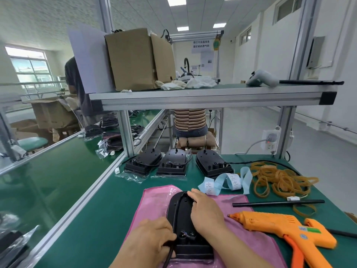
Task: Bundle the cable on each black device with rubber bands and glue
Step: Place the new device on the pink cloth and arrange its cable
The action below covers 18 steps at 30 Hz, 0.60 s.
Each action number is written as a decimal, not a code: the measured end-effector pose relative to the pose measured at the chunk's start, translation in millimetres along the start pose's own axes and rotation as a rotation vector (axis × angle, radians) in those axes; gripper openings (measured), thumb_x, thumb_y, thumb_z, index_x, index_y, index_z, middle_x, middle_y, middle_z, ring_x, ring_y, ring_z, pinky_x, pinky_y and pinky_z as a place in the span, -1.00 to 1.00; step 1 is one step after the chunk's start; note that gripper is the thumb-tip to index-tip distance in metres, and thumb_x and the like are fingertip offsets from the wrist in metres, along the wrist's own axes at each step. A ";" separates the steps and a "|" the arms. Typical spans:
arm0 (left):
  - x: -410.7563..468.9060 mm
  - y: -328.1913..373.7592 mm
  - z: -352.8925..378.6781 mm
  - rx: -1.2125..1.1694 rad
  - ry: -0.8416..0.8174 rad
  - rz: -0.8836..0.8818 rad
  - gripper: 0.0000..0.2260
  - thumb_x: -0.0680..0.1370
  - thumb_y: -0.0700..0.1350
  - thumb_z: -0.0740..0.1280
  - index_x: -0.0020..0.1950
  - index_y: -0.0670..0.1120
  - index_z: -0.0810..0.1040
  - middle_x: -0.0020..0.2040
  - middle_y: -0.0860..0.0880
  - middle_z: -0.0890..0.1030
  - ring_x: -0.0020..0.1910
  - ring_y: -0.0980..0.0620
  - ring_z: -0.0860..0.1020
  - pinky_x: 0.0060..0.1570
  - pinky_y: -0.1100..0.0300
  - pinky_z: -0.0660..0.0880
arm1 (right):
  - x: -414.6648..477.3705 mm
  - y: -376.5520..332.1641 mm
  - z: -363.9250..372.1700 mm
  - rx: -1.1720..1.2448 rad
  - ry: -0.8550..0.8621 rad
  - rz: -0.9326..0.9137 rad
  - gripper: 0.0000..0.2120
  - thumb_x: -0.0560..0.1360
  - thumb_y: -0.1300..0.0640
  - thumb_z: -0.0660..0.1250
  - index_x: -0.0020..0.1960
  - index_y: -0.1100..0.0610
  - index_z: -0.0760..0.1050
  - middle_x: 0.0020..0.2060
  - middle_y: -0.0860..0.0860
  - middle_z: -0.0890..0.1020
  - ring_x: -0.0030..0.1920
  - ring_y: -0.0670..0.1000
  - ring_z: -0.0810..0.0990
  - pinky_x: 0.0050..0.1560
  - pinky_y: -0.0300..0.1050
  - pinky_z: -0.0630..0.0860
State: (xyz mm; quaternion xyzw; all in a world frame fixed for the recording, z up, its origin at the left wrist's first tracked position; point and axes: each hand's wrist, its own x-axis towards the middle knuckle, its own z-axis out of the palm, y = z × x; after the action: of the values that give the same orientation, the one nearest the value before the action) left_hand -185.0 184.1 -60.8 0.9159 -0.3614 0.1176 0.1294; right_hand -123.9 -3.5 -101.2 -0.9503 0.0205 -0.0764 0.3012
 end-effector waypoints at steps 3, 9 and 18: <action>6.1 0.4 2.6 0.049 -0.077 -0.041 -0.60 -0.23 0.28 0.60 -0.49 0.30 0.59 -0.37 0.39 0.50 -0.53 0.32 0.42 -0.42 0.57 0.26 | -2.6 0.3 -1.1 0.004 0.006 -0.006 -0.55 0.59 0.24 0.08 0.41 -0.07 0.39 0.43 -0.13 0.38 0.39 -0.06 0.37 0.32 -0.13 0.35; 8.2 -7.9 10.4 -0.164 -0.069 -0.282 -0.75 0.33 0.11 0.53 -0.01 0.16 0.69 -0.17 0.37 0.48 -0.02 0.18 0.50 -0.14 0.47 0.32 | -23.8 -3.9 -44.4 -0.107 -0.024 -0.209 -0.70 0.48 0.18 0.30 0.16 -0.08 0.55 0.03 -0.16 0.46 0.13 -0.11 0.45 0.12 -0.21 0.41; 30.5 0.3 -1.7 -0.080 -0.226 -0.379 -0.79 0.41 -0.03 0.44 -0.30 -0.05 0.45 -0.19 0.06 0.55 -0.17 0.05 0.51 -0.35 0.35 0.27 | -73.3 -44.7 -79.7 0.143 -0.644 -0.446 -0.83 0.42 0.09 0.50 0.01 -0.03 0.63 -0.16 -0.17 0.47 -0.23 -0.23 0.48 -0.27 -0.38 0.39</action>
State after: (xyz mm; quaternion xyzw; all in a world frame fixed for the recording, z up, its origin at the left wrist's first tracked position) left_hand -163.7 165.1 -49.7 0.9689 -0.1994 -0.0265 0.1441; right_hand -209.1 -6.2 -20.9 -0.8834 -0.2873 0.1608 0.3335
